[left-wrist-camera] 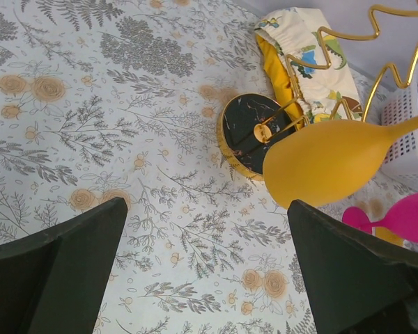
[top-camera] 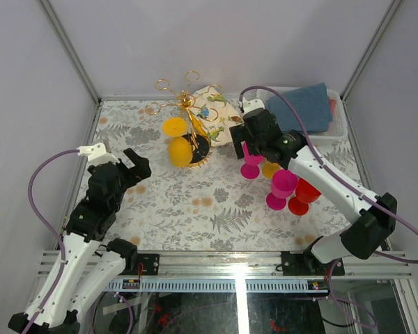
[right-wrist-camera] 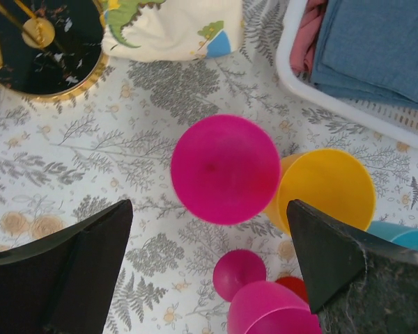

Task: Place the wine glass upside down on the wine glass rack
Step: Move the wine rack to the center of the board, then pick up the wine glass at the center of the board.

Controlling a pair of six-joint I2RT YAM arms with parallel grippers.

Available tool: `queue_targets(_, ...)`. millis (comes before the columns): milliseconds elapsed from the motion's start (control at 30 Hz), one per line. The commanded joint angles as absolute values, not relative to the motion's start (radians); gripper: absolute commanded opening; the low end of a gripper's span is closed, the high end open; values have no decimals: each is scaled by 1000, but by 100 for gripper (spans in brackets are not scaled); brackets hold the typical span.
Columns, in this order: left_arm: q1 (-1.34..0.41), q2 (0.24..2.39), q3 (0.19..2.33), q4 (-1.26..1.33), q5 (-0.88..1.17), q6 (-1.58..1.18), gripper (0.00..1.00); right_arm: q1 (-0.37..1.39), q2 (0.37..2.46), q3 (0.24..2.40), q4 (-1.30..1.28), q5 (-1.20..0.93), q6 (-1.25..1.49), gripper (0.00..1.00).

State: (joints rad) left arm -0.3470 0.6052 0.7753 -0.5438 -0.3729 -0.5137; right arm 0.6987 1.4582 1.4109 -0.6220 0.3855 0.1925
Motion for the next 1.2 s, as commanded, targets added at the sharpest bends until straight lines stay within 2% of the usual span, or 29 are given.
queue_targets(0, -350, 576, 753, -458, -326, -446, 100, 626, 1477, 1466, -516, 311, 162, 99)
queue_targets(367, -350, 557, 745, -460, -321, -436, 100, 538, 1613, 1536, -556, 183, 191, 99)
queue_targets(1167, -350, 578, 746, -457, -301, -428, 100, 513, 1659, 1429, -574, 124, 226, 99)
